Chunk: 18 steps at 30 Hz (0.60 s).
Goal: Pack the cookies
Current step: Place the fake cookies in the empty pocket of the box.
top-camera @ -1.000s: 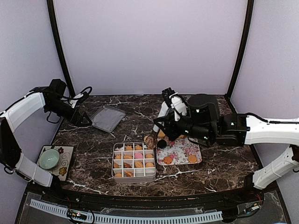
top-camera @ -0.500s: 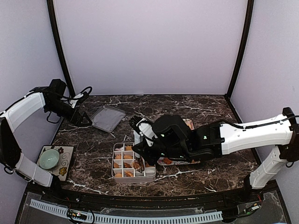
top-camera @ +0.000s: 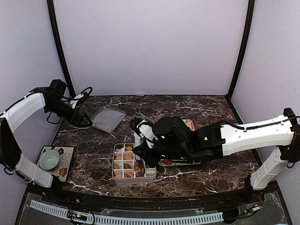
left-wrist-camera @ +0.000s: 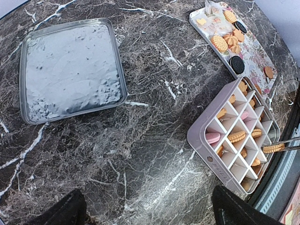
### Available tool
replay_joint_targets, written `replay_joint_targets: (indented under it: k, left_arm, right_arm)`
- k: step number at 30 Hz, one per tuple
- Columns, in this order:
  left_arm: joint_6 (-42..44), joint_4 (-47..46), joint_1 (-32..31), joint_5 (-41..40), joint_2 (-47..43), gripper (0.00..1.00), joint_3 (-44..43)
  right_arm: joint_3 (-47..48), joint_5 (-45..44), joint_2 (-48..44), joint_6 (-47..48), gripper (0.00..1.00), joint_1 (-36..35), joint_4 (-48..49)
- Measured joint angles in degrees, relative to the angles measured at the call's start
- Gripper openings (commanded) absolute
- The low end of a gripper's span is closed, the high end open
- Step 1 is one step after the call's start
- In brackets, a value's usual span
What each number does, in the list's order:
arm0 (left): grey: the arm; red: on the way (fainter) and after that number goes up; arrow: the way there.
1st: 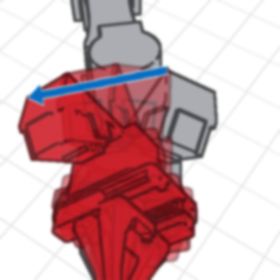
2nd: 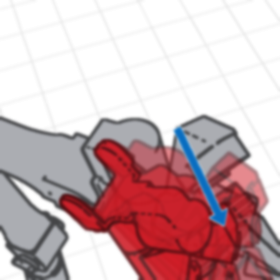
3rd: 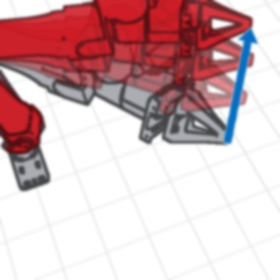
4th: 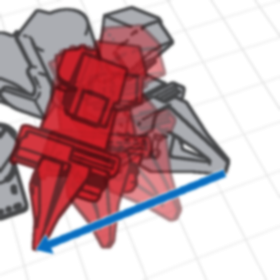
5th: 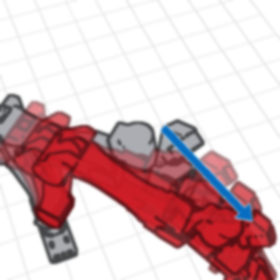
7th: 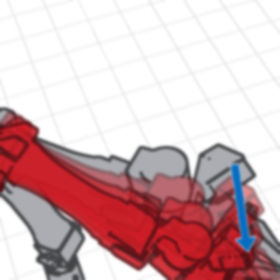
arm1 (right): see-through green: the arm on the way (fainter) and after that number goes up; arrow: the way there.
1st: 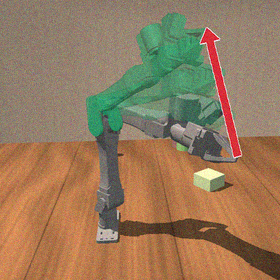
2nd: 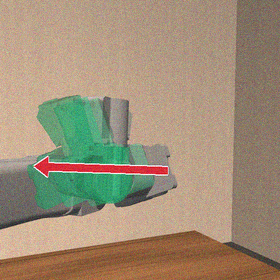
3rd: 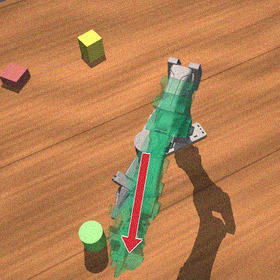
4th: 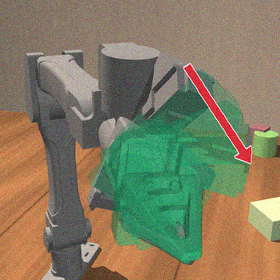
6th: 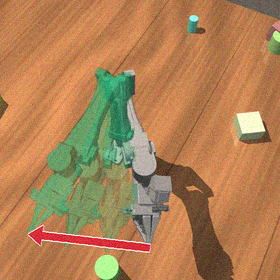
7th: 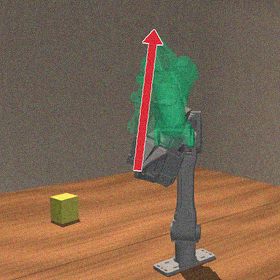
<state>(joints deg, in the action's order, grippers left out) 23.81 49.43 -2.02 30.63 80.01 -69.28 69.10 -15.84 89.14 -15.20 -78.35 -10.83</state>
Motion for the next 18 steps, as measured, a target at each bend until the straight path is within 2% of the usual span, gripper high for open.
replay_joint_targets:
  k: [4,18]
  left_arm:
    - [0.0,0.0,0.0,0.1,0.0,0.96,0.0]
    - [0.0,0.0,0.0,0.5,0.0,0.96,0.0]
  right_arm:
    - [0.0,-0.1,0.0,-0.3,0.30,0.0,-0.1]
    - [0.0,-0.5,-0.7,-0.3,0.34,0.0,-1.0]
